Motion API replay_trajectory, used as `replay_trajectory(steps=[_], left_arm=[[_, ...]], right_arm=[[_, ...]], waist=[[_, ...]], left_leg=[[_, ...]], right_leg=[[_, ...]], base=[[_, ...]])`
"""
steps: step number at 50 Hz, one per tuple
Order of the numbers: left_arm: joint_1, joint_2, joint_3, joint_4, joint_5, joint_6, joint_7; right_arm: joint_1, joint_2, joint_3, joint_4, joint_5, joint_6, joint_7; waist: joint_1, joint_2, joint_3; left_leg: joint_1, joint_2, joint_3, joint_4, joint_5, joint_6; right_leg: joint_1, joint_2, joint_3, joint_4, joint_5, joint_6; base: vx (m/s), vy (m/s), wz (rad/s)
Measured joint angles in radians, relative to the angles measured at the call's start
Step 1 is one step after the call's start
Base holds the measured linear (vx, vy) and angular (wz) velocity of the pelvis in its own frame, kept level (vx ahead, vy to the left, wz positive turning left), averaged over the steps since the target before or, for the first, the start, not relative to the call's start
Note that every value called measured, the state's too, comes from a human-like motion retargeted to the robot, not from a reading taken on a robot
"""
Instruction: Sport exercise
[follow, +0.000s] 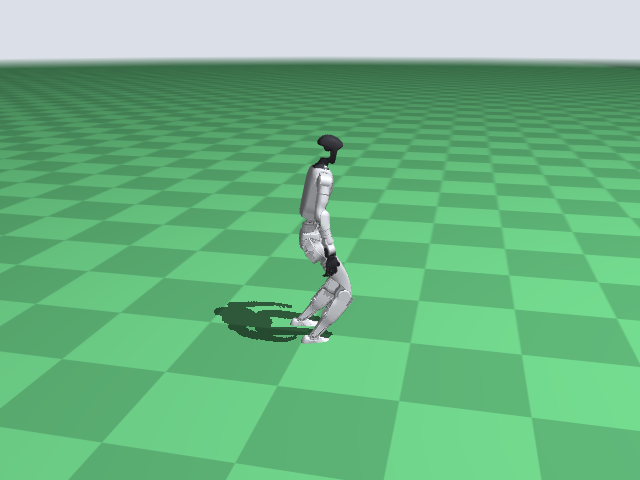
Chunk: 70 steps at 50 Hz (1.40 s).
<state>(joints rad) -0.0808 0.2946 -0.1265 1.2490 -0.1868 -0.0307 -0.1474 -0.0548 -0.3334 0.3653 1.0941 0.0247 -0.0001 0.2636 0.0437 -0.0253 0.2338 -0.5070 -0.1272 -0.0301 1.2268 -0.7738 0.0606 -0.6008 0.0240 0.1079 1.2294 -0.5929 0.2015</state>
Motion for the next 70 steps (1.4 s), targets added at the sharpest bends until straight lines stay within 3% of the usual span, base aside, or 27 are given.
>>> replay_trajectory(steps=[3,7,13,20,25,29,35,42,47,50,54,57,62,70], left_arm=[[0.008,0.008,-0.002,-0.022,0.019,-0.004,0.002],[0.006,0.035,0.010,-0.067,0.023,-0.016,0.036],[0.017,0.085,0.042,-0.145,0.001,-0.041,0.108],[0.049,0.117,0.072,-0.182,-0.005,-0.071,0.148],[0.058,0.105,0.088,-0.175,0.000,-0.078,0.167],[0.051,0.069,0.096,-0.161,0.013,-0.079,0.167],[0.050,0.006,0.086,-0.115,0.036,-0.075,0.140],[0.068,0.003,0.049,-0.066,0.084,-0.070,0.130],[0.051,0.013,0.032,-0.063,0.108,-0.068,0.151],[0.032,0.013,0.016,-0.062,0.116,-0.071,0.170],[-0.016,0.020,-0.011,-0.083,0.124,-0.081,0.204],[-0.060,0.025,-0.038,-0.116,0.144,-0.091,0.235],[-0.107,0.045,-0.065,-0.158,0.179,-0.096,0.279],[-0.079,0.055,-0.058,-0.134,0.166,-0.084,0.304]], right_arm=[[0.004,0.015,0.002,0.000,-0.012,-0.005,0.017],[-0.004,0.022,0.000,-0.011,-0.013,-0.016,0.011],[-0.022,0.018,-0.036,-0.027,0.020,-0.035,-0.036],[-0.061,-0.009,-0.086,-0.014,0.063,-0.058,-0.110],[-0.097,-0.041,-0.103,-0.011,0.080,-0.073,-0.168],[-0.134,-0.064,-0.105,-0.025,0.082,-0.084,-0.209],[-0.143,-0.071,-0.094,-0.031,0.083,-0.090,-0.235],[-0.078,-0.038,-0.060,-0.025,0.059,-0.084,-0.217],[-0.043,-0.020,-0.037,0.005,0.029,-0.075,-0.205],[-0.021,-0.006,-0.032,0.040,0.016,-0.072,-0.209],[-0.018,0.010,-0.037,0.098,0.017,-0.069,-0.229],[-0.023,0.019,-0.048,0.128,0.025,-0.068,-0.245],[-0.032,0.036,-0.052,0.148,0.038,-0.067,-0.244],[-0.036,0.045,-0.049,0.155,0.050,-0.074,-0.232]], waist=[[-0.018,-0.037,-0.003],[-0.008,-0.068,-0.013],[-0.006,-0.134,-0.027],[0.030,-0.220,-0.037],[0.074,-0.224,-0.025],[0.094,-0.160,-0.020],[0.084,-0.066,-0.039],[0.079,0.043,-0.055],[0.089,0.133,-0.096],[0.052,0.151,-0.094],[0.004,0.139,-0.078],[-0.049,0.051,-0.069],[-0.122,-0.093,-0.066],[-0.145,-0.162,-0.051]], left_leg=[[0.004,-0.057,-0.003,-0.065,-0.012,0.029],[-0.019,-0.073,0.021,-0.117,0.010,0.034],[-0.065,-0.149,0.036,-0.178,0.091,0.032],[-0.109,-0.243,0.067,-0.270,0.228,0.027],[-0.135,-0.243,0.083,-0.317,0.306,-0.007],[-0.181,-0.178,0.061,-0.339,0.370,-0.079],[-0.236,-0.040,0.100,-0.243,0.283,-0.093],[-0.140,0.188,0.141,0.170,0.140,-0.060],[-0.007,0.338,0.100,0.334,0.144,-0.081],[0.129,0.328,0.072,0.287,0.133,-0.106],[0.274,0.267,0.058,0.057,0.022,-0.096],[0.293,0.134,0.073,-0.154,-0.045,-0.042],[0.278,-0.057,0.091,-0.388,-0.019,0.015],[0.258,-0.150,0.062,-0.436,0.023,0.027]], right_leg=[[-0.044,-0.062,-0.008,0.050,0.022,0.013],[-0.095,-0.227,-0.148,0.143,0.027,-0.091],[-0.042,-0.337,-0.166,0.302,-0.022,-0.112],[0.212,-0.328,-0.128,0.336,-0.020,-0.041],[0.359,-0.263,-0.122,0.152,-0.147,-0.054],[0.348,-0.207,-0.162,0.013,-0.239,-0.130],[0.240,-0.141,-0.209,-0.073,-0.215,-0.164],[0.158,-0.015,-0.227,-0.135,-0.097,-0.162],[0.001,0.115,-0.229,-0.283,0.029,-0.179],[0.018,0.131,-0.258,-0.234,0.079,-0.180],[-0.045,0.104,-0.266,-0.234,0.126,-0.153],[-0.131,-0.007,-0.221,-0.182,0.085,-0.115],[-0.255,-0.204,-0.144,-0.034,0.001,-0.080],[-0.114,-0.314,-0.109,0.221,-0.064,-0.077]], base=[[-0.13,0.13,0.20],[-0.17,0.11,-0.17],[-0.23,0.06,0.34],[-0.31,0.00,0.45],[-0.41,0.00,0.20],[-0.50,0.02,-0.02],[-0.45,0.03,-0.03],[-0.36,0.02,-0.42],[-0.37,0.01,-0.61],[-0.47,0.03,-0.09],[-0.46,0.06,0.12],[-0.49,0.07,0.72],[-0.41,0.08,0.82],[-0.26,0.01,0.45]])
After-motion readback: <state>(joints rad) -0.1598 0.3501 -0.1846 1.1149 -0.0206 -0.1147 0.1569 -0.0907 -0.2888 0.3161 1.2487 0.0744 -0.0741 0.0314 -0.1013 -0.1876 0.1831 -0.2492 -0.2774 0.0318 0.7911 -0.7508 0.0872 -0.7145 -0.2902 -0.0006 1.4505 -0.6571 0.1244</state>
